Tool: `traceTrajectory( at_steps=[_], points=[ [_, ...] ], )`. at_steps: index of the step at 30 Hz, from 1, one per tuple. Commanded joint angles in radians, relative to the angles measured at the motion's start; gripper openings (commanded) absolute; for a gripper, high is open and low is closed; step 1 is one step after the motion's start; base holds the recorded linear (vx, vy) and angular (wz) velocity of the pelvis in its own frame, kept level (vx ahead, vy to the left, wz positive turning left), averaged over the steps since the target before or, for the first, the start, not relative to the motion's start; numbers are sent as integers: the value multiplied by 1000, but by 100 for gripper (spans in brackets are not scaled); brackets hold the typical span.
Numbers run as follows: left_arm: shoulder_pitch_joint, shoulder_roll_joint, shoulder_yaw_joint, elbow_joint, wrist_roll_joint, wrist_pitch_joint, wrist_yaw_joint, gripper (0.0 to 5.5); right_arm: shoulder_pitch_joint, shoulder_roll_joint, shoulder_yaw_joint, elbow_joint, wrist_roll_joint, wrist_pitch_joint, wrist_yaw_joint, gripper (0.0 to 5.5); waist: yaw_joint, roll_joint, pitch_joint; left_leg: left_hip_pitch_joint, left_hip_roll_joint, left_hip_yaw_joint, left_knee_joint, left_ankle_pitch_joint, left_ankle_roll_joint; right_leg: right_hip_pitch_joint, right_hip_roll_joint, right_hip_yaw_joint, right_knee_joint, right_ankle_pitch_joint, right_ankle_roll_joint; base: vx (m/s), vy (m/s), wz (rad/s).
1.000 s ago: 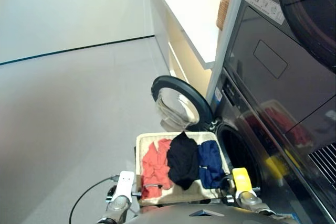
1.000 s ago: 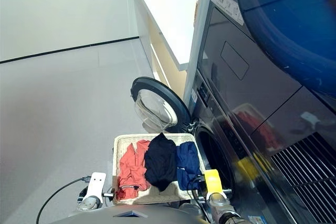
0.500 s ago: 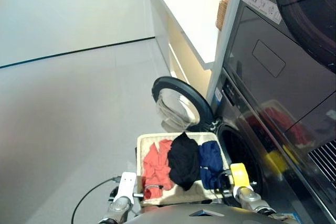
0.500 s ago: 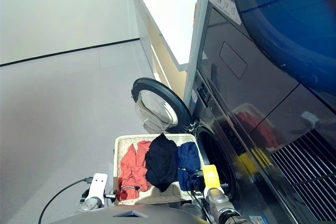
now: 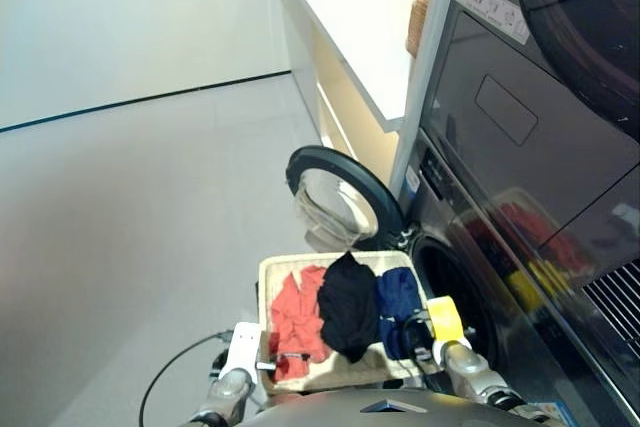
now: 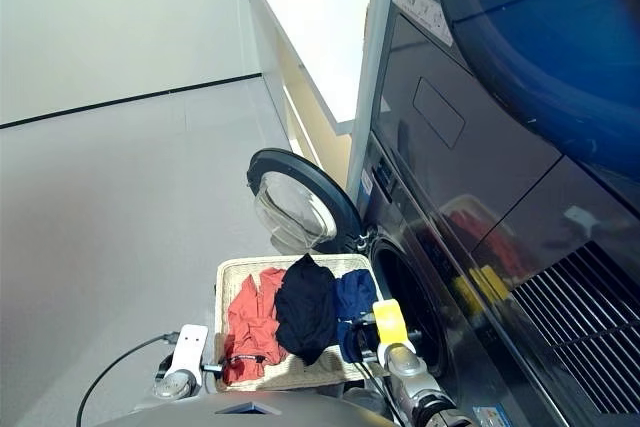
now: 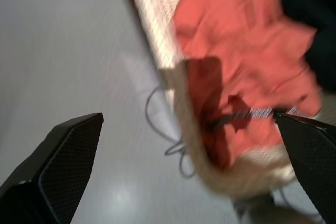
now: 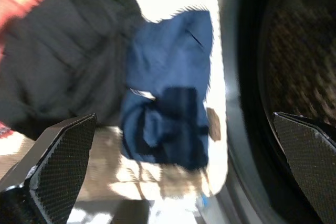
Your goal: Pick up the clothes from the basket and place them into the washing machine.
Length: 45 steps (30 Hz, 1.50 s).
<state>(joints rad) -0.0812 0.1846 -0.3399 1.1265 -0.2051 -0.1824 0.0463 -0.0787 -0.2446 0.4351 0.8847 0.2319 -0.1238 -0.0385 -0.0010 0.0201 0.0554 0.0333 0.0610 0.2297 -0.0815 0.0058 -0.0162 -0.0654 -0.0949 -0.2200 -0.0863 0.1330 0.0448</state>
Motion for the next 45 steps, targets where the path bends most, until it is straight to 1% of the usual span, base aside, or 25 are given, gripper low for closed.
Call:
traceTrajectory(
  at_steps=[1, 2, 3, 4, 6, 7, 9, 10, 11, 13, 14, 16, 18, 23, 25, 26, 29, 30, 31, 32, 35, 39, 41, 42, 45],
  points=[
    [-181, 22, -42, 10, 0, -34, 27, 550, -153, 1, 50, -65, 13, -64, 4, 550, -25, -39, 126, -26, 6, -29, -6, -6, -17, 27, -34, 12, 34, -74, 69, -232, 22, -76],
    [-254, 33, -69, -9, -5, -40, 49, 550, -212, -13, 83, -128, 9, -69, -7, 550, -31, -39, 169, -87, 10, -25, -6, 15, -16, -56, -37, 22, 77, -71, 67, -213, 15, -79],
    [-290, 42, -82, -23, -7, -46, 62, 550, -237, -18, 95, -160, 8, -74, -15, 550, -35, -42, 190, -119, 12, -23, 2, 27, -16, -95, -39, 27, 100, -70, 65, -265, 9, -130],
    [-318, 47, -83, -26, -21, -48, 69, 550, -260, -22, 104, -175, 9, -80, -20, 550, -35, -46, 207, -157, 15, -22, 33, 27, -16, -127, -41, 30, 118, -70, 62, -143, -20, -125],
    [-376, 54, -81, -14, -41, -53, 85, 550, -310, -27, 129, -224, 9, -89, -29, 550, -41, -60, 236, -249, 20, -23, 123, 10, -15, -194, -45, 49, 153, -68, 57, -114, -32, -64],
    [-404, 60, -88, -32, -39, -53, 95, 550, -331, -35, 141, -250, 1, -95, -33, 550, -43, -66, 248, -294, 20, -22, 167, -3, -15, -224, -47, 53, 170, -67, 56, -76, -34, -63],
    [-417, 62, -92, -40, -38, -52, 103, 550, -340, -39, 146, -266, -1, -97, -36, 550, -43, -68, 251, -325, 22, -22, 188, -11, -16, -249, -46, 56, 178, -68, 55, 0, 0, 0],
    [-462, 71, -95, -30, -38, -52, 117, 550, -369, -47, 150, -306, 6, -104, -42, 550, -54, -71, 257, -390, 28, -24, 228, -23, -17, -311, -44, 67, 203, -69, 53, 68, -8, -73],
    [-478, 70, -91, -26, -39, -50, 122, 550, -378, -49, 152, -316, 9, -109, -41, 550, -54, -64, 255, -402, 36, -31, 245, -51, -25, -324, -38, 73, 216, -90, 60, 61, -8, -103],
    [-493, 73, -88, -18, -35, -48, 132, 550, -387, -51, 154, -330, 11, -114, -46, 550, -59, -63, 254, -434, 39, -30, 264, -57, -25, -354, -38, 79, 226, -93, 59, 35, 1, -74],
    [-533, 79, -67, 12, -47, -44, 152, 550, -414, -54, 163, -388, 18, -125, -49, 550, -69, -66, 259, -503, 50, -30, 321, -74, -24, -425, -36, 89, 264, -100, 57, 0, 0, 0],
    [-567, 91, -45, 28, -68, -39, 162, 550, -429, -59, 165, -435, 30, -135, -53, 550, -79, -64, 250, -582, 68, -33, 378, -91, -22, -503, -32, 98, 306, -110, 51, -55, 2, -143],
    [-590, 105, -29, 50, -68, -37, 175, 550, -440, -63, 168, -461, 40, -147, -48, 550, -87, -65, 240, -639, 79, -37, 412, -105, -20, -563, -25, 107, 334, -116, 50, -22, 2, -109],
    [-638, 145, 11, 78, -85, -31, 195, 550, -447, -66, 179, -537, 55, -165, -45, 550, -103, -64, 215, -787, 108, -49, 502, -131, -15, -697, -15, 111, 379, -117, 46, 0, 0, 0],
    [-654, 166, 25, 77, -91, -30, 201, 550, -438, -78, 174, -580, 73, -174, -35, 550, -107, -63, 206, -843, 112, -64, 529, -139, -12, -746, -11, 109, 394, -119, 45, 0, 0, 0],
    [-654, 166, 26, 77, -91, -30, 200, 550, -437, -78, 174, -581, 74, -173, -35, 550, -107, -61, 203, -849, 113, -65, 532, -140, -12, -750, -11, 108, 395, -119, 45, 0, 0, 0],
    [-678, 198, 60, 106, -105, -25, 209, 550, -406, -87, 172, -626, 98, -186, -17, 550, -117, -65, 190, -926, 123, -84, 574, -156, -3, -815, -8, 107, 416, -125, 44, 0, 0, 0],
    [-683, 203, 64, 109, -107, -24, 208, 550, -398, -90, 169, -634, 104, -187, -14, 550, -120, -64, 187, -940, 126, -85, 583, -158, -4, -826, -9, 105, 423, -128, 43, 0, 0, 0],
    [-685, 208, 73, 115, -115, -22, 205, 259, -392, -92, 166, -634, 107, -188, -10, 550, -122, -64, 185, -951, 128, -89, 595, -162, -2, -833, -7, 105, 428, -131, 43, 0, 0, 0],
    [-688, 212, 77, 117, -124, -22, 207, 0, -389, -91, 167, -631, 107, -188, -8, 550, -122, -65, 182, -960, 127, -93, 600, -165, 0, -840, -6, 104, 432, -132, 42, 0, 0, 0],
    [-678, 214, 79, 108, -132, -29, 198, 0, -372, -91, 162, -633, 108, -188, -1, 550, -126, -67, 172, -965, 123, -99, 603, -172, 4, -844, -7, 102, 429, -131, 40, 0, 0, 0],
    [-657, 200, 86, 81, -150, -50, 203, 0, -354, -98, 157, -617, 92, -186, 12, 550, -124, -64, 147, -935, 110, -103, 568, -164, 2, -820, -11, 93, 406, -127, 40, 65, 11, -8],
    [-634, 187, 72, 25, -158, -76, 203, 0, -347, -104, 155, -598, 75, -182, 18, 550, -118, -60, 130, -901, 98, -106, 525, -151, -3, -791, -15, 89, 379, -121, 41, 68, 5, 23],
    [-626, 184, 66, 9, -157, -82, 205, 0, -345, -105, 154, -598, 70, -182, 20, 550, -117, -60, 126, -883, 93, -106, 507, -146, -5, -776, -17, 87, 366, -117, 41, 0, 0, 0],
    [-587, 179, 57, -112, -178, -128, 204, 0, -338, -115, 154, -582, 49, -182, 24, 550, -104, -57, 113, -803, 77, -102, 439, -124, -16, -706, -25, 83, 324, -99, 48, 20, 2, 52]
  ],
)
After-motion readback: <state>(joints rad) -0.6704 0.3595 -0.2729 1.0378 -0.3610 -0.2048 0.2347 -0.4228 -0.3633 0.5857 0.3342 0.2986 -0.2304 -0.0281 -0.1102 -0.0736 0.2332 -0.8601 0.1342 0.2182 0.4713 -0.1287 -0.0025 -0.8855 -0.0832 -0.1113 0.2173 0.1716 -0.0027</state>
